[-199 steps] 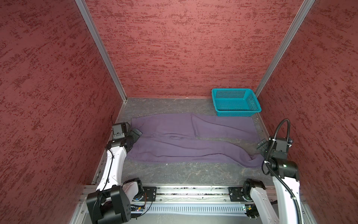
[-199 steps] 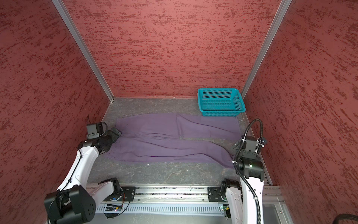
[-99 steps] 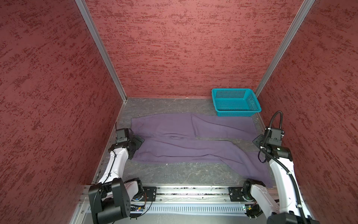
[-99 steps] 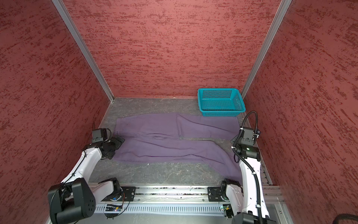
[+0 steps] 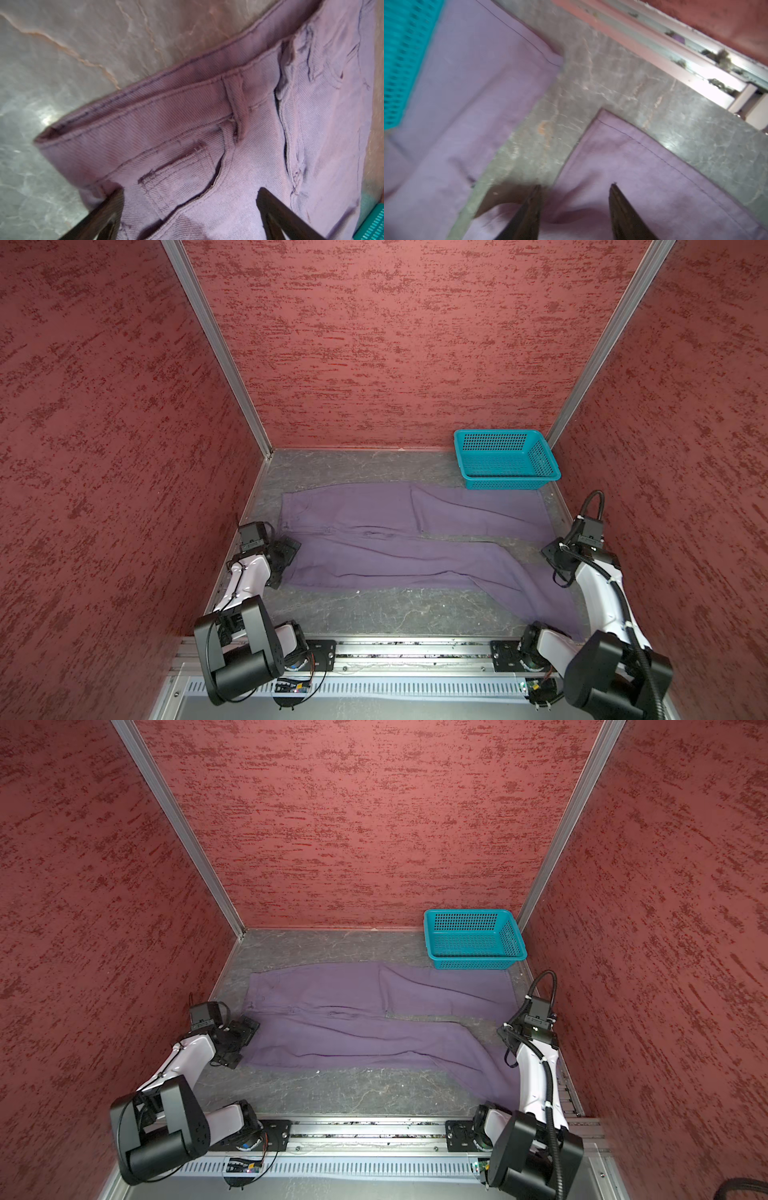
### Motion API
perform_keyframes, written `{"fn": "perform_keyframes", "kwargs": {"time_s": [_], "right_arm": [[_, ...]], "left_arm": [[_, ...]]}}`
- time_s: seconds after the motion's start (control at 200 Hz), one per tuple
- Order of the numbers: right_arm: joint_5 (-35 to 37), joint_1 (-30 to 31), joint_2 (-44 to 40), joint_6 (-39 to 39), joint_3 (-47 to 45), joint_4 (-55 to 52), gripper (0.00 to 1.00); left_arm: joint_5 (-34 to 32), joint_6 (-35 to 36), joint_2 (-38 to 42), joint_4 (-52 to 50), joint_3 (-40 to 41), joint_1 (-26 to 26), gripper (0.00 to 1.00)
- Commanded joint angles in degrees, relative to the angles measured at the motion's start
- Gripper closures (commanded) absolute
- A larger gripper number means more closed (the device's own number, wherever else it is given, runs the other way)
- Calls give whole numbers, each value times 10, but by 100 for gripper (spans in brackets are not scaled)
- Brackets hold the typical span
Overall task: Fold and stack the trousers
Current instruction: Flatten out the trousers at the center of the table.
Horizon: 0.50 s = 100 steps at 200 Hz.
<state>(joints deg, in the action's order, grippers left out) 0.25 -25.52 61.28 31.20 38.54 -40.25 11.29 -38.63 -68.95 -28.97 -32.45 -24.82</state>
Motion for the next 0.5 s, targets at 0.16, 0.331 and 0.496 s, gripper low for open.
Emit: {"fn": "perform_keyframes", "kwargs": {"time_s": [0.16, 0.331, 0.496], "right_arm": [[-24, -42, 61, -16, -33, 79, 19], [-51, -68, 113, 7, -44, 149, 17], [-71, -77, 174, 22, -35, 198, 20]], "left_arm": [[-21, -2, 45, -8, -8, -37, 1], [-44, -1, 75, -41, -30, -38, 1], [-23, -7, 89, -44, -33, -37, 1]]}}
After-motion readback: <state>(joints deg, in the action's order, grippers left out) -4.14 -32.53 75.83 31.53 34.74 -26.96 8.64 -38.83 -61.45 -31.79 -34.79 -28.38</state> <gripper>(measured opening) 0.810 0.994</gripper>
